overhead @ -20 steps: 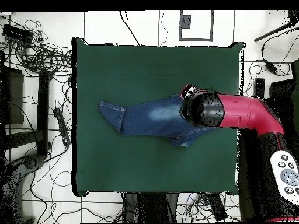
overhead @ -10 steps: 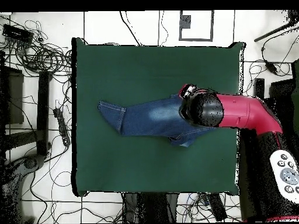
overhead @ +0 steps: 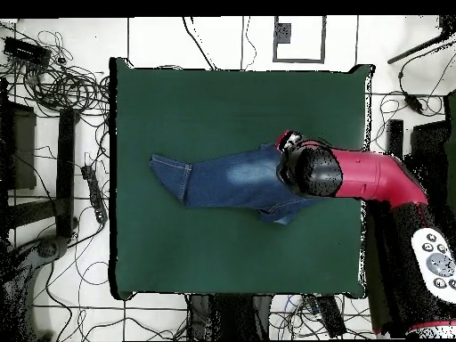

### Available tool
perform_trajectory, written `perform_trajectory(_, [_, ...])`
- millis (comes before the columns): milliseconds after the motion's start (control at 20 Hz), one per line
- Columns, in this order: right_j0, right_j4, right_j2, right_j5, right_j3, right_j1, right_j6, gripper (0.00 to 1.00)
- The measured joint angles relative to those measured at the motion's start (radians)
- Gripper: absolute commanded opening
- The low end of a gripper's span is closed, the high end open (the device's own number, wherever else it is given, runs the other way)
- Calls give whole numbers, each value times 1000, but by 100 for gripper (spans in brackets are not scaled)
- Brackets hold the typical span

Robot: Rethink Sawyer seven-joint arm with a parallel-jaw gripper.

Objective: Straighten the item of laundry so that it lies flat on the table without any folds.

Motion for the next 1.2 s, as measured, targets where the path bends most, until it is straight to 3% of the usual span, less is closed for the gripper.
perform_trajectory(550, [-12,-60,0,-67,22,114,0,100])
perform_trajectory(1200, [-12,-64,0,-67,56,113,0,100])
